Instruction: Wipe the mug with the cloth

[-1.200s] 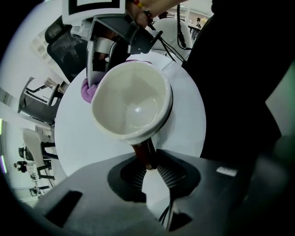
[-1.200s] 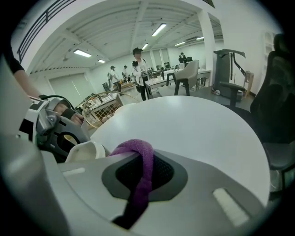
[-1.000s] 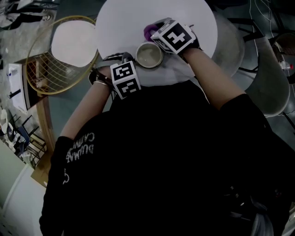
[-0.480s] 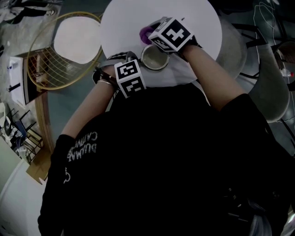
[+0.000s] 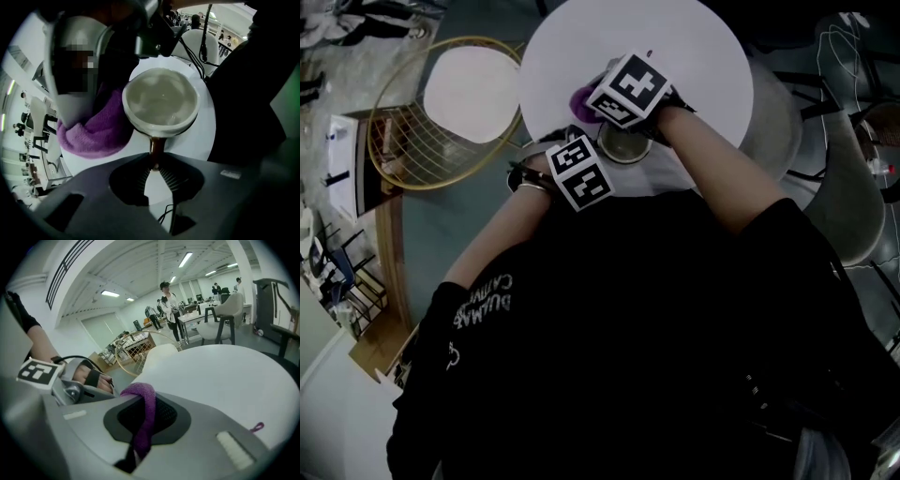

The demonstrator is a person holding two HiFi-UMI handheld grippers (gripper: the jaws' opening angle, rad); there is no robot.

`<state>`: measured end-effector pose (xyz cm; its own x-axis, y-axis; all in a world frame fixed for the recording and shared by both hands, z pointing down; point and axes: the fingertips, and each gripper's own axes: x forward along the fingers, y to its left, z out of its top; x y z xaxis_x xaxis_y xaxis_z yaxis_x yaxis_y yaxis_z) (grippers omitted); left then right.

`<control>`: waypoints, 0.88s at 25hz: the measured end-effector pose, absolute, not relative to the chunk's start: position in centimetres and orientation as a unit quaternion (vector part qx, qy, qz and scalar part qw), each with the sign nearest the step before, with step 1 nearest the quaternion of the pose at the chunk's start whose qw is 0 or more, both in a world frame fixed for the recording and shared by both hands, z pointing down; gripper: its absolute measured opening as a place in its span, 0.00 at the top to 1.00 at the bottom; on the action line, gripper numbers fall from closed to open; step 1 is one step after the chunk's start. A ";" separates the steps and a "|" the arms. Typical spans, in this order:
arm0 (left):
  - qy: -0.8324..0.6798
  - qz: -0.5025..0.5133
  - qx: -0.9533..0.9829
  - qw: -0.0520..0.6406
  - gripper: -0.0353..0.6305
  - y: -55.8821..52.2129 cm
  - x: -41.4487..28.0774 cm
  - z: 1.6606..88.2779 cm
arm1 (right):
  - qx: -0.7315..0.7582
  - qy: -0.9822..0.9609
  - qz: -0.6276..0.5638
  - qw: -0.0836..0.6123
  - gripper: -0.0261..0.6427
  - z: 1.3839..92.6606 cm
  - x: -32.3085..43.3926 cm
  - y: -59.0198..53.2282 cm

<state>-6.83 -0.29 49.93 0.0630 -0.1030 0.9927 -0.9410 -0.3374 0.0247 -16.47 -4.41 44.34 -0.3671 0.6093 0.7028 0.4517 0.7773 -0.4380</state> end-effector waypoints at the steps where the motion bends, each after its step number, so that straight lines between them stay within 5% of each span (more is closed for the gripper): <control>1: -0.423 0.538 0.615 0.391 0.85 -0.1 -6.8 50.0 | -0.330 -0.818 0.105 0.459 0.94 44.0 -16.5 -3.6; 6: -0.429 0.540 0.608 0.393 0.84 -0.1 -6.5 49.9 | -0.304 -0.806 0.264 0.435 0.94 42.2 -17.7 -3.9; 12: -0.450 0.529 0.608 0.386 0.84 -0.5 -6.7 50.0 | -0.229 -0.755 0.571 0.227 0.94 35.8 -19.4 -9.4; 22: -0.508 0.456 0.612 0.400 0.82 -0.2 -6.0 48.5 | -0.124 -0.766 0.627 0.062 0.94 29.0 -12.7 -17.3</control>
